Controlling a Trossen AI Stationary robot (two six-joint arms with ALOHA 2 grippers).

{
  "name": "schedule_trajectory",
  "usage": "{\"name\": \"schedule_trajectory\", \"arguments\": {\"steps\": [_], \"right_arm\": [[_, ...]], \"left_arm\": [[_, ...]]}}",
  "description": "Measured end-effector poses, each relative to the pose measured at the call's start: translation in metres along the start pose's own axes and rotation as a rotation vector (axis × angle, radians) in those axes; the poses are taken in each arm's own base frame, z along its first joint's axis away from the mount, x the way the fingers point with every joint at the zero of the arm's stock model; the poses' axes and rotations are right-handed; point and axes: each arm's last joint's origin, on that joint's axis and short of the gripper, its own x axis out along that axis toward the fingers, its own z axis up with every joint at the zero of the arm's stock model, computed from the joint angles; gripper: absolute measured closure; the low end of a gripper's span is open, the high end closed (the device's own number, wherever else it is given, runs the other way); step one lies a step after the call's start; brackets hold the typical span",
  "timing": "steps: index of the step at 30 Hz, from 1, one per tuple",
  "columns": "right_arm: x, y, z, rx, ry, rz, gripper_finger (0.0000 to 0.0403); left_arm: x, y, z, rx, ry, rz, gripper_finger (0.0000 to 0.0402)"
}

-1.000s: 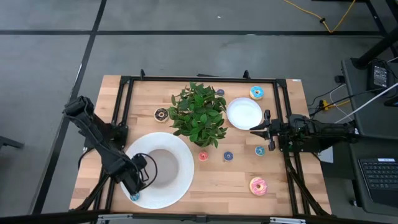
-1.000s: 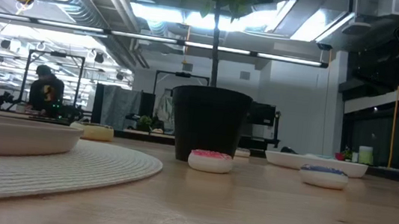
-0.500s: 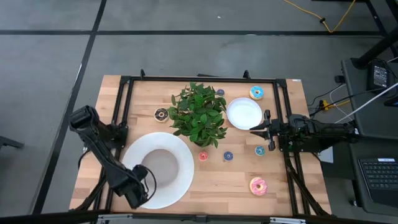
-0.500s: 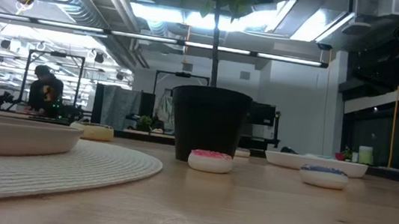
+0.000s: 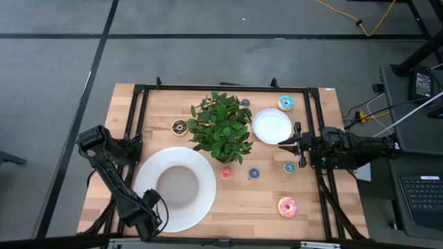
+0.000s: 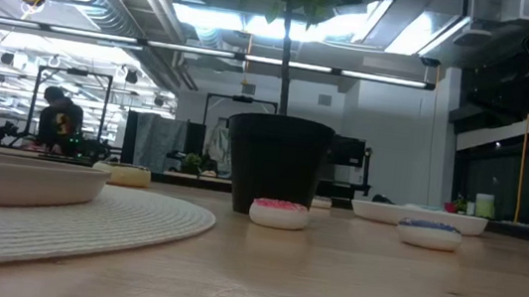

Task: Pick & Place donuts
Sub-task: Put the small light blue donut on the white plate

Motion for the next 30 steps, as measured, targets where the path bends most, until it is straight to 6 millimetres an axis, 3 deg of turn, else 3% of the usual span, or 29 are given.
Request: {"name": "schedule_trajectory", "arguments": {"steps": [7,17,30], "right_arm": [[0.0,0.0,0.0,0.0,0.0,0.0,0.034],[0.0,0.0,0.0,0.0,0.0,0.0,0.034],[0.0,0.0,0.0,0.0,0.0,0.0,0.034]], "left_arm": [[0.013,-0.009,-0.003,0.002,0.004,-0.022,0.0245],[0.014,-0.012,-0.003,0.001,-0.01,-0.046,0.0249],[0.014,-0.014,-0.003,0.049,-0.01,-0.065,0.0355]]}}
